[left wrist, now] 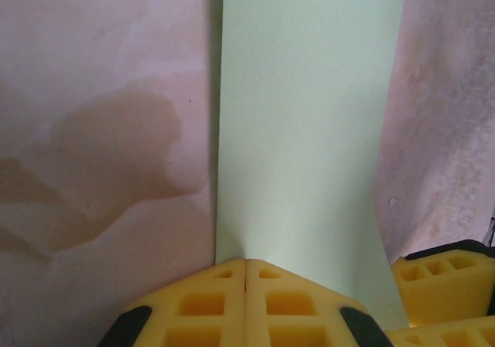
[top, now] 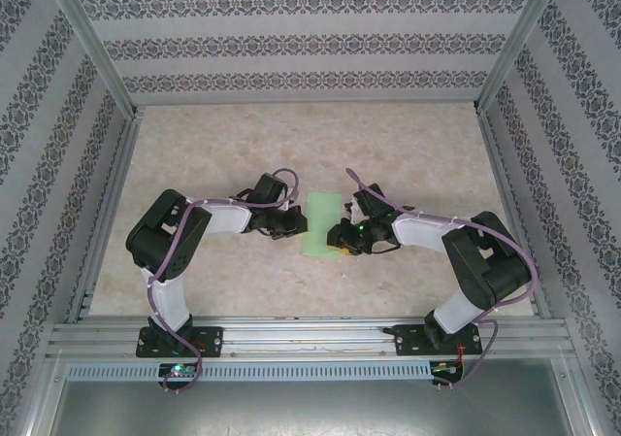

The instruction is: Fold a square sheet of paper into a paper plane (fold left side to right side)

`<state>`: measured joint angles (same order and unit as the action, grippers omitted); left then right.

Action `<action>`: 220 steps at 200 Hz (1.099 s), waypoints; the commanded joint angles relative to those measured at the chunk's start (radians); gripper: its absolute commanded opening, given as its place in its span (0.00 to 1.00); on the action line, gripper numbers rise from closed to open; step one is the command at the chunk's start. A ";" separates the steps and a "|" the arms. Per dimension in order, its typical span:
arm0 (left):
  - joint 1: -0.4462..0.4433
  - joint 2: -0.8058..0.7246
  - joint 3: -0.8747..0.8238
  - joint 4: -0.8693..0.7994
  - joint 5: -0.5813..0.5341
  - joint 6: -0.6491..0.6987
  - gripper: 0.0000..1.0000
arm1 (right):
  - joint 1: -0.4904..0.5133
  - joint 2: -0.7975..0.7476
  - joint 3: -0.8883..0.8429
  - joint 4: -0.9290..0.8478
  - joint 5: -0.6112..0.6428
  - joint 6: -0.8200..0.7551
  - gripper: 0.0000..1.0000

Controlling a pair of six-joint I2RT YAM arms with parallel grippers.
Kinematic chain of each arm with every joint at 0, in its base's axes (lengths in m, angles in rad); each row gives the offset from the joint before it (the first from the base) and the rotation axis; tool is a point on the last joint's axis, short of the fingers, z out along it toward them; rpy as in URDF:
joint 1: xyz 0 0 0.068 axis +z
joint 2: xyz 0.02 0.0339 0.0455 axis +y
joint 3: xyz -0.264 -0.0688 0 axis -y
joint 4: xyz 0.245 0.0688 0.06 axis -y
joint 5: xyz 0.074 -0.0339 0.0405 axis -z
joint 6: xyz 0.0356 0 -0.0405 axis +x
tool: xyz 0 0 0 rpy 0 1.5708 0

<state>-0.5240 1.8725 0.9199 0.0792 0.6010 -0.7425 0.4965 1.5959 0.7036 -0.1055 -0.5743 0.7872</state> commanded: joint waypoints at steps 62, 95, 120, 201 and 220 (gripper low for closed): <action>-0.018 -0.014 -0.032 -0.074 -0.027 0.005 0.00 | -0.064 0.047 0.025 0.084 -0.056 0.014 0.32; -0.019 -0.016 -0.032 -0.071 -0.025 0.007 0.00 | -0.081 0.075 0.057 0.087 -0.058 -0.001 0.31; -0.018 -0.019 -0.032 -0.070 -0.023 0.012 0.00 | -0.099 0.100 0.072 0.095 -0.063 -0.010 0.29; -0.018 -0.032 -0.016 -0.051 -0.009 0.018 0.09 | -0.139 0.148 0.102 0.104 -0.085 -0.032 0.12; -0.018 -0.058 -0.004 -0.065 -0.020 0.039 0.16 | -0.147 0.139 0.102 0.105 -0.104 -0.025 0.02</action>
<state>-0.5247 1.8610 0.9127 0.0750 0.6014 -0.7380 0.3645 1.7355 0.7818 -0.0101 -0.6422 0.7742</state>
